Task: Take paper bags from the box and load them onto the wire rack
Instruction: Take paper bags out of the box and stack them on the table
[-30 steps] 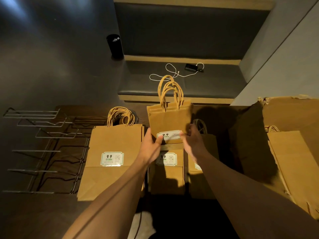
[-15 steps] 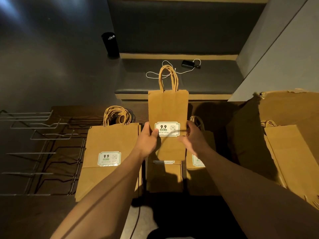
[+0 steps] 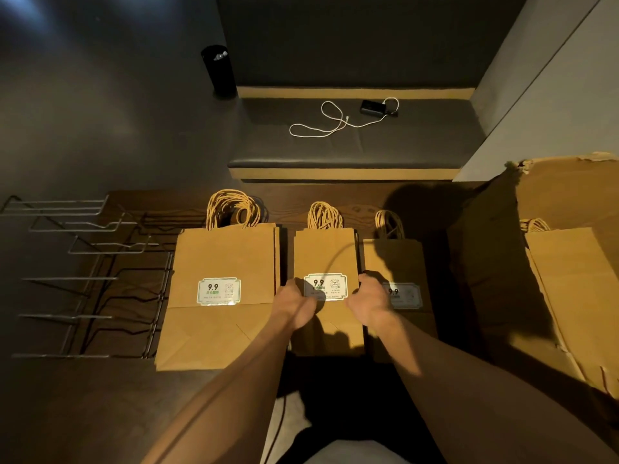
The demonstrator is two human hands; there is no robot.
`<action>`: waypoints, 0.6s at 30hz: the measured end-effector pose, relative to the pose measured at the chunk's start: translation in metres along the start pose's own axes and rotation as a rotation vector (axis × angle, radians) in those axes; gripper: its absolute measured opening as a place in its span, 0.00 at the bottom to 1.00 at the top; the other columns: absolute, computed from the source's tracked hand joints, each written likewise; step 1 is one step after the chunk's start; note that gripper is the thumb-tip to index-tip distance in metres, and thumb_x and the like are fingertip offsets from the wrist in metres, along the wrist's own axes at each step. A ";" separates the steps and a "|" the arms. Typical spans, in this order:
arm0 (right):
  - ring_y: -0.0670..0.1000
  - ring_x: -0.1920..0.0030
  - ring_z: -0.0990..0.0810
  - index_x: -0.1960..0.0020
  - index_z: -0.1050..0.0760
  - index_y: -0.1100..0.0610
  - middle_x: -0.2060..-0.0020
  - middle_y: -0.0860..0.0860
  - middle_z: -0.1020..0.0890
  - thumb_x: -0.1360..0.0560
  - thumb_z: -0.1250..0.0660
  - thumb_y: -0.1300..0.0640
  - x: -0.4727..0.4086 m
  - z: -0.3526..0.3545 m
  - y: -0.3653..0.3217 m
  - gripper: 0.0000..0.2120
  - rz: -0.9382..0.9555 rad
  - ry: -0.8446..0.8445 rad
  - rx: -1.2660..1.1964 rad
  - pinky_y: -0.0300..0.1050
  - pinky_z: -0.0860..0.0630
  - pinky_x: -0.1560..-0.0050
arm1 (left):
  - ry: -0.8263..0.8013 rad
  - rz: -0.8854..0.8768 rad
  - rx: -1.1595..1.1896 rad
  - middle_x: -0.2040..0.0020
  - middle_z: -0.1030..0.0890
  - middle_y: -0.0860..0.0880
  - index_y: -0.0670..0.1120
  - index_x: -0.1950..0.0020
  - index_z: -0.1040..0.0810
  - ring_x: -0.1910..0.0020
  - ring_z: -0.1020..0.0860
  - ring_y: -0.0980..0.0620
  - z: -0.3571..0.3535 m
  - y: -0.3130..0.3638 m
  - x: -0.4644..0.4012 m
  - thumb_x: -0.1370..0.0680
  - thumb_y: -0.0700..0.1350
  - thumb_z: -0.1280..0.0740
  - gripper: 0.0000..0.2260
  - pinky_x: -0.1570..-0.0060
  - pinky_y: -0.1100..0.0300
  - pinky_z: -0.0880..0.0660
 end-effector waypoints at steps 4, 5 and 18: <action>0.58 0.36 0.27 0.26 0.37 0.60 0.35 0.59 0.27 0.23 0.38 0.64 0.003 -0.003 0.000 0.26 -0.028 -0.001 -0.007 0.48 0.25 0.38 | 0.024 0.065 0.079 0.36 0.24 0.44 0.42 0.27 0.36 0.39 0.24 0.43 -0.002 0.007 0.004 0.24 0.47 0.35 0.26 0.42 0.56 0.27; 0.59 0.34 0.28 0.26 0.37 0.61 0.33 0.59 0.29 0.22 0.39 0.64 0.004 -0.003 0.000 0.25 -0.045 -0.006 -0.024 0.47 0.28 0.37 | 0.026 0.098 0.097 0.33 0.26 0.43 0.41 0.25 0.39 0.37 0.26 0.42 -0.003 0.006 0.005 0.22 0.47 0.36 0.28 0.40 0.56 0.29; 0.58 0.30 0.32 0.26 0.38 0.59 0.28 0.57 0.33 0.20 0.42 0.61 0.011 -0.007 0.007 0.23 -0.223 -0.159 -0.189 0.45 0.32 0.42 | 0.074 0.272 0.234 0.45 0.27 0.45 0.40 0.27 0.34 0.50 0.28 0.49 -0.020 0.002 0.010 0.20 0.49 0.35 0.24 0.53 0.57 0.30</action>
Point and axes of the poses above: each hand's wrist, its own x-axis away from the middle knuckle, its own z-axis out of the back of the hand, y = z × x, the point moved 1 cm from there along -x, towards the middle knuckle
